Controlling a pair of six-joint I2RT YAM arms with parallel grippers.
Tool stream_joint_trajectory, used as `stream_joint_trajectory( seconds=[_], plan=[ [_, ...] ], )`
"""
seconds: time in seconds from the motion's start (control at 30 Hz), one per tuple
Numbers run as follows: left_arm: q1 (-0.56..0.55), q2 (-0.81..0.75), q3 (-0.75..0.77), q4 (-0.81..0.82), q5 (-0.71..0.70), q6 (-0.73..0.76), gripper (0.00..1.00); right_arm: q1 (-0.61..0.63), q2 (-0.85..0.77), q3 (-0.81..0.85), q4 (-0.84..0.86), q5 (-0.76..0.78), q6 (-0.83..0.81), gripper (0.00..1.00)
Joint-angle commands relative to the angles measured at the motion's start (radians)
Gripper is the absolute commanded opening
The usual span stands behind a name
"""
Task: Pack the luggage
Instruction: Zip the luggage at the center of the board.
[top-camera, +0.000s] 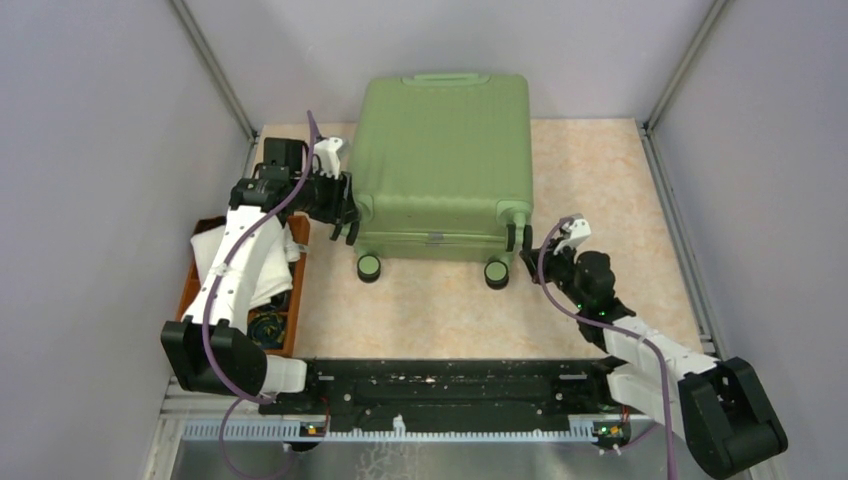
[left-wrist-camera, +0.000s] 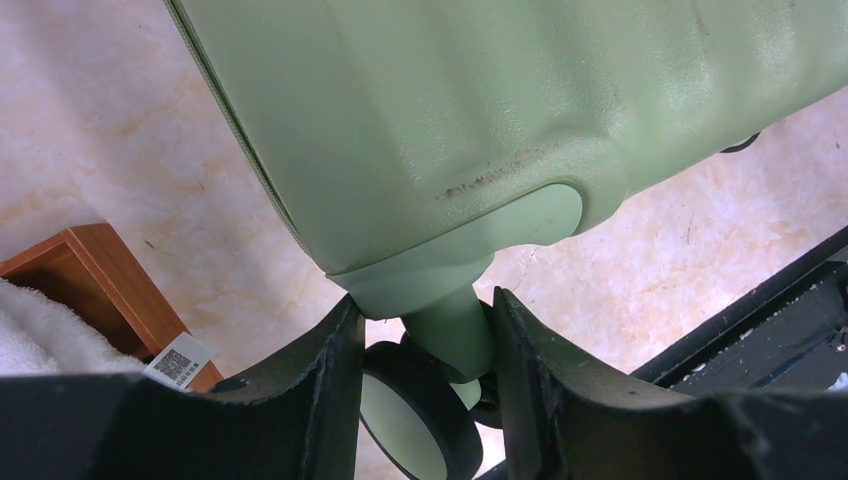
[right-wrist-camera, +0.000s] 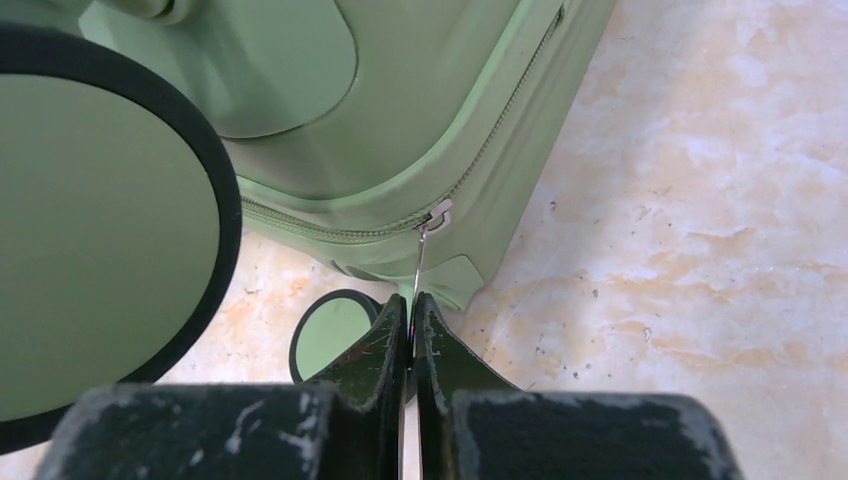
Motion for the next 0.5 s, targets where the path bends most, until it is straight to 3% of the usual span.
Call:
stream_joint_trajectory(
  seconds=[0.0,0.23,0.47],
  plan=[
    [-0.03,-0.052,0.017,0.156,0.234,0.029,0.0,0.111,-0.038,0.002,0.049,0.014,0.003,0.0],
    [-0.03,-0.054,0.035,0.165,0.251,0.005,0.0,0.298,-0.017,-0.005,0.105,0.194,-0.02,0.0],
    [-0.03,-0.046,0.086,0.153,0.178,0.013,0.0,0.322,-0.056,-0.028,0.11,0.198,0.014,0.0]
  ],
)
